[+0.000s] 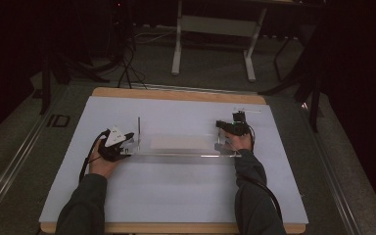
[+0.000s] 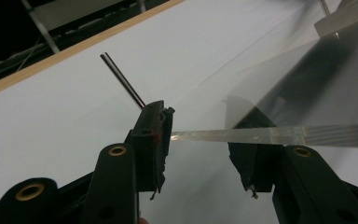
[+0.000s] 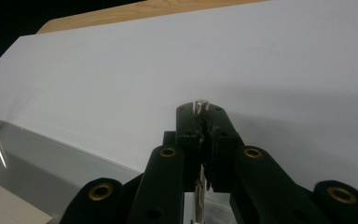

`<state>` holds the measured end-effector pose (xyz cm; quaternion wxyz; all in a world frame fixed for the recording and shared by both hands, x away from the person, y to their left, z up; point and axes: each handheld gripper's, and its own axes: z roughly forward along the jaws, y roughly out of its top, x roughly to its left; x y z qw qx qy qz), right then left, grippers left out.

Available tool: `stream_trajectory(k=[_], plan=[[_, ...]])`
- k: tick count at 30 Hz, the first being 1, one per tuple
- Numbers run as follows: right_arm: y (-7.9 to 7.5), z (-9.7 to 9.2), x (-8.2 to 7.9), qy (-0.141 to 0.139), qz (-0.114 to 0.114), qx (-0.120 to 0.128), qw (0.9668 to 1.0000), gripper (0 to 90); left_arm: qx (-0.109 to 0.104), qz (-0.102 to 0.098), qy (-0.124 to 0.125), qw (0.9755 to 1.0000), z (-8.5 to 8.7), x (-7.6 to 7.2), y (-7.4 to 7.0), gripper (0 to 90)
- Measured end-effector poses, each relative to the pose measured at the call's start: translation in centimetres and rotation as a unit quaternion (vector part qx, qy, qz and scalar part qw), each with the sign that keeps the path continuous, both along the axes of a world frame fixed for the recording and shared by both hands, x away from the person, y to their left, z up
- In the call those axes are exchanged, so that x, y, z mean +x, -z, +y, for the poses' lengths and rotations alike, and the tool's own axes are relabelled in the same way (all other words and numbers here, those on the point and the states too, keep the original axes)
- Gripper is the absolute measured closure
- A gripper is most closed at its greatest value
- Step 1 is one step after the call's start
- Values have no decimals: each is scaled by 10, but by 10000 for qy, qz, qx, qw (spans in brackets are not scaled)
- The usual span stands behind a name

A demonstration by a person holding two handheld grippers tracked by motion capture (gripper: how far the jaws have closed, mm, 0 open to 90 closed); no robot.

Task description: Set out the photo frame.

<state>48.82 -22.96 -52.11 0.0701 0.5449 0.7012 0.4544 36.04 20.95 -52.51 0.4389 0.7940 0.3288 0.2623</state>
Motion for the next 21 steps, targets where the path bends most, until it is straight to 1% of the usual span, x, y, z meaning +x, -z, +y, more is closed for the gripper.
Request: stream_trajectory(k=[2, 5, 7, 9, 10, 14, 21], plan=[[0, 0, 0, -3, -3, 6, 10000, 853, 19, -26, 6, 10000, 0, 0, 0, 567], [0, -1, 0, -24, -1, 22, 10000, 853, 135, -128, 19, 9998, -2, 0, -2, 566], [0, -1, 1, -42, -8, 12, 10000, 853, 188, -183, 73, 9996, -4, 0, -2, 545], [0, -1, 0, -45, -10, 14, 10000, 853, 185, -218, 140, 9995, -5, 0, -1, 525], [0, -1, 0, -47, -12, 14, 10000, 852, 149, -212, 179, 9995, -7, 0, -1, 524], [0, -1, 0, -77, -28, 1, 10000, 852, 220, -140, 186, 9995, -9, 1, -2, 525], [0, -1, 1, -102, -6, -15, 9999, 850, 217, -79, 194, 9995, -9, 3, -5, 532]])
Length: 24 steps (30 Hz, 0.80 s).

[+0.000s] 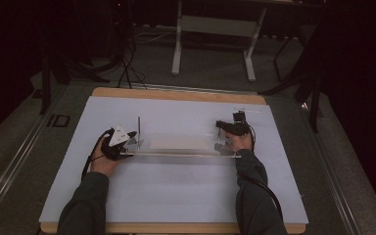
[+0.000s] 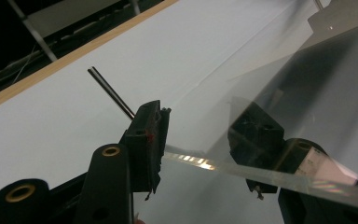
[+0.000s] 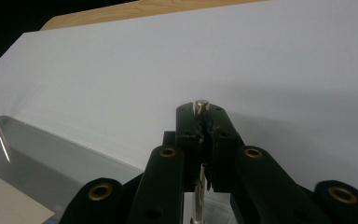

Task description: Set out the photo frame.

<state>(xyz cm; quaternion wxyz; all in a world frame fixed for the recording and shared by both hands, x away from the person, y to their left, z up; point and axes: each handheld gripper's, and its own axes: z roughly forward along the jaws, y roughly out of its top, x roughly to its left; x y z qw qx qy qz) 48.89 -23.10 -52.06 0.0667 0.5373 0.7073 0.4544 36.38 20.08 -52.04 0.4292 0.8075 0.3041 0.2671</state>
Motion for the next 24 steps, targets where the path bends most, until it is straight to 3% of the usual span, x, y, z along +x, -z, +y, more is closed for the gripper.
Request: stream_trajectory(k=[9, 17, 24], plan=[[-3, 1, 1, -66, 50, -131, 9999, 837, 42, 165, 27, 9999, 0, 2, -3, 531], [-3, 1, 1, -132, 73, -179, 9997, 845, 43, 143, 32, 9999, 0, 2, -4, 532], [-3, 3, 2, 5, 166, -186, 9997, 854, -2, 96, 32, 9999, 1, 2, -2, 531]])
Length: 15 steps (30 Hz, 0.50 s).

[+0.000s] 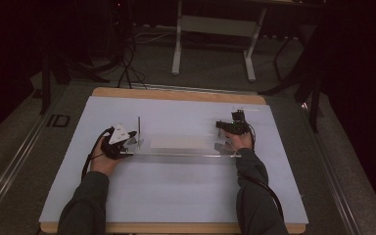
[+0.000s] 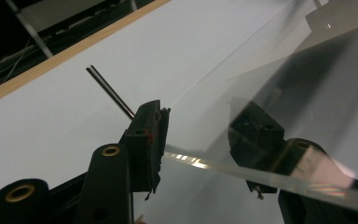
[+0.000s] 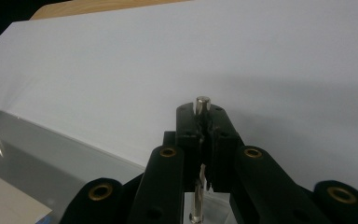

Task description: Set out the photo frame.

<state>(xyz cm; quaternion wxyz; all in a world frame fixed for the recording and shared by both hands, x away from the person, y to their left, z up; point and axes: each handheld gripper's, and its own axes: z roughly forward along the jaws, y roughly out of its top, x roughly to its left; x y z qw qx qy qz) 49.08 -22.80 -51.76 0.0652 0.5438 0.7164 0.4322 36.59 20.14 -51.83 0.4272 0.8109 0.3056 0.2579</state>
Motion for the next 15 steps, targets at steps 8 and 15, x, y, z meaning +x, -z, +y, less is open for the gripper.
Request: stream_trajectory(k=[8, 15], plan=[[-1, 0, -1, -48, 7, -11, 10000, 853, 32, -75, 127, 9999, -3, -3, 1, 515], [-1, -1, 0, -80, 17, 7, 10000, 848, 53, 18, 167, 9998, -3, -1, -1, 531]])
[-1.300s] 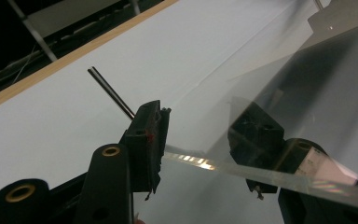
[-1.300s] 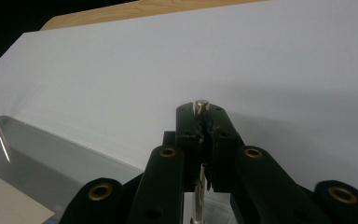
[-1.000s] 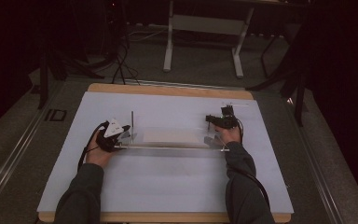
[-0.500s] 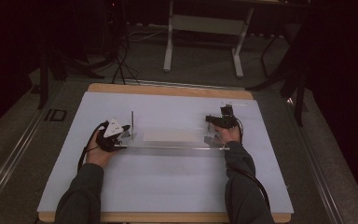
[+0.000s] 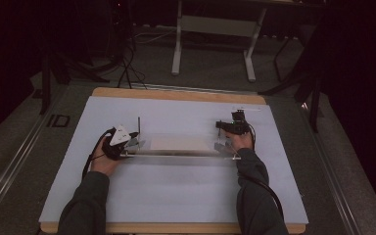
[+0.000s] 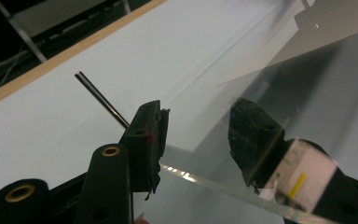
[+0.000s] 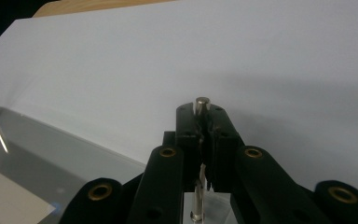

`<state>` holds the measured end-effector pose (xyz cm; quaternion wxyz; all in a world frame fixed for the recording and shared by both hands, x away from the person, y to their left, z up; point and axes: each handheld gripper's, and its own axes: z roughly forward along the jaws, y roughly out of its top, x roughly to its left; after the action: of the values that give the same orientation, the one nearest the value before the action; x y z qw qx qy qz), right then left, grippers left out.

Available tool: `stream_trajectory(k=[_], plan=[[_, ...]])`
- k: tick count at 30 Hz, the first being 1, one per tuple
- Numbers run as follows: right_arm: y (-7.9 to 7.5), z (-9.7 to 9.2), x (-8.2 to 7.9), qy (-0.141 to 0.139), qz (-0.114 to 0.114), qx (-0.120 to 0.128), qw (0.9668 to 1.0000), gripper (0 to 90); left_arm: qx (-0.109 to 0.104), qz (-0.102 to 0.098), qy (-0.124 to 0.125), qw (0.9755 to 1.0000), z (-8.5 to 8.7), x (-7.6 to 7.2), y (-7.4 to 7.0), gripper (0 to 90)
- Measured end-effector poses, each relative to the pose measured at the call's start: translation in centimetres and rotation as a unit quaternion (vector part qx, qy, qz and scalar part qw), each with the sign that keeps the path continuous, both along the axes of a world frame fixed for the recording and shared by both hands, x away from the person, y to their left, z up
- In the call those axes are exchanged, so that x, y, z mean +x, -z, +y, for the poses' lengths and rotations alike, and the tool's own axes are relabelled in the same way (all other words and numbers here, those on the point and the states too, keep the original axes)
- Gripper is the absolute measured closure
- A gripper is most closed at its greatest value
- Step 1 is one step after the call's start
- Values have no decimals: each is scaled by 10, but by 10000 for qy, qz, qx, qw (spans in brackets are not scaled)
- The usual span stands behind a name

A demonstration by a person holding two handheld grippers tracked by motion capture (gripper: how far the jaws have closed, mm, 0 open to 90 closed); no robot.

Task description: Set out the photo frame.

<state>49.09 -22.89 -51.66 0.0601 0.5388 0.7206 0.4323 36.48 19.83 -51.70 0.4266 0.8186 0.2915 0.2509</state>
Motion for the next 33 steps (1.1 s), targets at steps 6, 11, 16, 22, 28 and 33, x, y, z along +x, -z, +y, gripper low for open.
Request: stream_trajectory(k=[6, 11, 16, 22, 28, 33], plan=[[-1, -1, -3, -36, -59, -113, 9999, 792, 43, 24, 32, 10000, 0, 0, 0, 534], [-2, -2, -8, -140, -161, -415, 9989, 731, 30, 61, 33, 10000, 0, 0, 0, 535], [-5, -10, -20, -299, -404, -491, 9975, 646, 17, 70, 34, 10000, 0, 1, 0, 535], [-7, -24, -37, -377, -677, -764, 9941, 641, 2, 89, 33, 10000, 0, 1, 0, 535], [-5, -33, -53, -513, -803, -1031, 9901, 634, -18, 137, 32, 9999, 0, 3, -2, 535], [0, -38, -65, -689, -888, -1101, 9875, 639, -5, 153, 43, 9999, 1, 3, -2, 535]])
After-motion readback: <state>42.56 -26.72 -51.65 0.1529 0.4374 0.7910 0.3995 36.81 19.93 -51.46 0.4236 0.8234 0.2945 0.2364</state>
